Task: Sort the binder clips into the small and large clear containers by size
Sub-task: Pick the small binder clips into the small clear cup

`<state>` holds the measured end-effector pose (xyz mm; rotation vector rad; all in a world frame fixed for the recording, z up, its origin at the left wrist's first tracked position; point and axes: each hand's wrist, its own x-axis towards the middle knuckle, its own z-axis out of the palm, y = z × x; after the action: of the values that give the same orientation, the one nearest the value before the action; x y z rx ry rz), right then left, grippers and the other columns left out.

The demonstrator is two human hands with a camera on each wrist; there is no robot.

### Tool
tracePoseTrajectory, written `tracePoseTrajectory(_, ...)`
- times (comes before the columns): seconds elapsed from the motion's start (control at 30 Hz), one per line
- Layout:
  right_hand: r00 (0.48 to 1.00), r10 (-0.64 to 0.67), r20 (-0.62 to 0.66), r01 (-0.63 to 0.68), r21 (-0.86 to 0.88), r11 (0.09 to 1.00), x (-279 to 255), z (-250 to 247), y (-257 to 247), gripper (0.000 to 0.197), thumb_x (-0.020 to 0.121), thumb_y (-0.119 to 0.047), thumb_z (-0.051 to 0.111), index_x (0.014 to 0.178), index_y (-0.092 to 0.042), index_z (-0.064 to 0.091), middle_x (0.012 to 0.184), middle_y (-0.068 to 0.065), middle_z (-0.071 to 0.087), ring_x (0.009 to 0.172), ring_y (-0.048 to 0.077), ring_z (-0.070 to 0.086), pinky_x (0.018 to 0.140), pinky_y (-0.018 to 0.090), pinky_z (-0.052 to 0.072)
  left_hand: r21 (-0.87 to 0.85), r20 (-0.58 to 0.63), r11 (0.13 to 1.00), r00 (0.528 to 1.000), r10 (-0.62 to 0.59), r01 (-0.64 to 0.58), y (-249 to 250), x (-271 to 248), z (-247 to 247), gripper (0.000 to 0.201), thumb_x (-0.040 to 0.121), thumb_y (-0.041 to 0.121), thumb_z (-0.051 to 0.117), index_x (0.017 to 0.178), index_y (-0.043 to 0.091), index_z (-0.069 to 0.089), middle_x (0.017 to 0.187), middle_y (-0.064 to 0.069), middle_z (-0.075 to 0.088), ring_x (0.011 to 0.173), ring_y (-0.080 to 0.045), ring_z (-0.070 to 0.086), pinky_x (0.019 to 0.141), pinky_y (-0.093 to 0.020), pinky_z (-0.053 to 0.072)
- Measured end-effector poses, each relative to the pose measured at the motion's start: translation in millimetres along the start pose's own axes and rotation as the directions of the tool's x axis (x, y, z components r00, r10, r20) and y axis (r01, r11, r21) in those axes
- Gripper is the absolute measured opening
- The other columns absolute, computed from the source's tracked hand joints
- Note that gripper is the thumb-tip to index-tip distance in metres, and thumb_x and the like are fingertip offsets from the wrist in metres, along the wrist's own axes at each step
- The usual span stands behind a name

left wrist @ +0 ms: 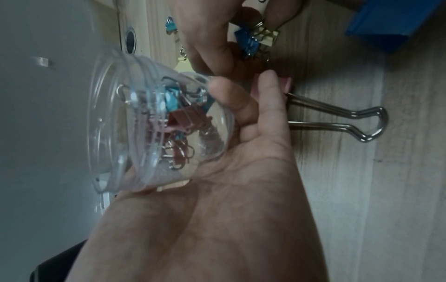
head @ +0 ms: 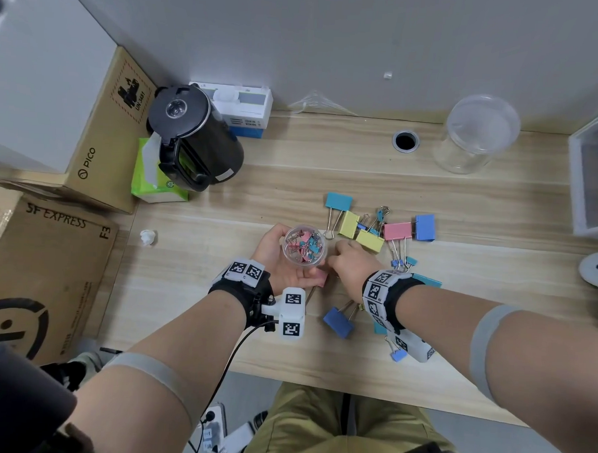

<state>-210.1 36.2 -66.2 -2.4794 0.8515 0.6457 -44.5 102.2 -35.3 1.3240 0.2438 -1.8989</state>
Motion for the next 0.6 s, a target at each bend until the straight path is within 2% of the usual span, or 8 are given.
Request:
tracePoseTrajectory(0.1, 1.0, 0.007, -0.015, -0.007, -0.017, 1.0, 3.1, 6.5, 5.6, 0.047, 0.065, -0.004, 0.071, 0.106, -0.023, 0.057, 0.118, 0.005, 0.041, 0.121, 0.028, 0.036, 0.094, 0.052, 0.047, -0.003, -0.005, 1.0, 1.0, 0.009, -0.009, -1.4, -0.7, 0.0, 0.046, 0.085, 0.038, 0.048, 0.102, -0.001, 0.066, 0.092, -0.022, 0.062, 0.069, -0.029, 0.052, 0.112, -0.054, 0.038)
tracePoseTrajectory(0.2, 1.0, -0.024, -0.005, 0.024, -0.021, 0.999, -1.3, 1.5, 5.1, 0.045, 0.071, 0.001, 0.068, 0.111, -0.016, 0.057, 0.124, 0.007, 0.043, 0.124, 0.03, 0.035, 0.096, 0.045, 0.047, 0.004, -0.03, 1.0, 0.999, 0.022, -0.022, -1.6, -0.2, 0.1, 0.047, 0.087, 0.039, 0.046, 0.1, 0.0, 0.067, 0.092, -0.022, 0.063, 0.069, -0.029, 0.053, 0.102, -0.05, 0.047)
tracePoseTrajectory(0.27, 0.999, -0.034, -0.008, 0.034, -0.019, 0.999, -4.0, -1.8, 4.4, 0.044, 0.075, 0.003, 0.064, 0.116, -0.012, 0.057, 0.127, 0.009, 0.044, 0.126, 0.031, 0.035, 0.098, 0.041, 0.046, 0.004, -0.044, 1.0, 0.999, 0.026, -0.026, -2.2, 0.7, -0.3, 0.048, 0.087, 0.039, 0.044, 0.1, 0.0, 0.068, 0.092, -0.022, 0.064, 0.07, -0.029, 0.053, 0.107, -0.052, 0.044)
tracePoseTrajectory(0.33, 0.999, -0.033, -0.015, 0.033, -0.028, 0.999, -4.9, -1.5, 5.0, 0.041, 0.078, 0.003, 0.061, 0.116, -0.011, 0.058, 0.127, 0.01, 0.045, 0.126, 0.032, 0.036, 0.098, 0.041, 0.046, 0.002, -0.052, 1.0, 0.998, 0.029, -0.029, -2.7, 0.8, -0.1, 0.048, 0.087, 0.039, 0.044, 0.101, 0.0, 0.067, 0.092, -0.022, 0.063, 0.069, -0.029, 0.054, 0.112, -0.052, 0.04)
tracePoseTrajectory(0.43, 1.0, -0.019, 0.01, 0.019, -0.023, 1.0, -6.2, -1.7, 2.7, 0.035, 0.08, 0.0, 0.061, 0.114, -0.011, 0.059, 0.126, 0.011, 0.044, 0.127, 0.035, 0.036, 0.096, 0.045, 0.048, 0.007, -0.067, 0.999, 0.997, 0.038, -0.038, -3.1, 0.9, 0.2, 0.046, 0.087, 0.038, 0.044, 0.1, 0.0, 0.067, 0.091, -0.022, 0.063, 0.068, -0.029, 0.054, 0.102, -0.049, 0.045)
tracePoseTrajectory(0.53, 1.0, -0.003, 0.015, 0.003, -0.04, 0.999, -4.7, -2.9, -0.5, 0.036, 0.08, -0.001, 0.062, 0.114, -0.012, 0.059, 0.127, 0.013, 0.043, 0.126, 0.036, 0.037, 0.094, 0.046, 0.05, 0.018, -0.08, 0.999, 0.995, 0.052, -0.051, -3.7, 2.1, -0.2, 0.046, 0.087, 0.038, 0.045, 0.1, 0.001, 0.068, 0.091, -0.022, 0.064, 0.069, -0.03, 0.054, 0.109, -0.051, 0.041)
tracePoseTrajectory(0.6, 1.0, 0.012, 0.022, -0.011, -0.033, 0.999, -3.6, -3.2, -2.4, 0.038, 0.079, -0.002, 0.064, 0.115, -0.014, 0.059, 0.126, 0.012, 0.044, 0.123, 0.034, 0.038, 0.095, 0.045, 0.049, 0.022, -0.086, 0.998, 0.995, 0.06, -0.058, -3.7, 2.1, -0.3, 0.047, 0.087, 0.039, 0.045, 0.101, 0.001, 0.067, 0.091, -0.022, 0.064, 0.069, -0.03, 0.054, 0.104, -0.051, 0.044)
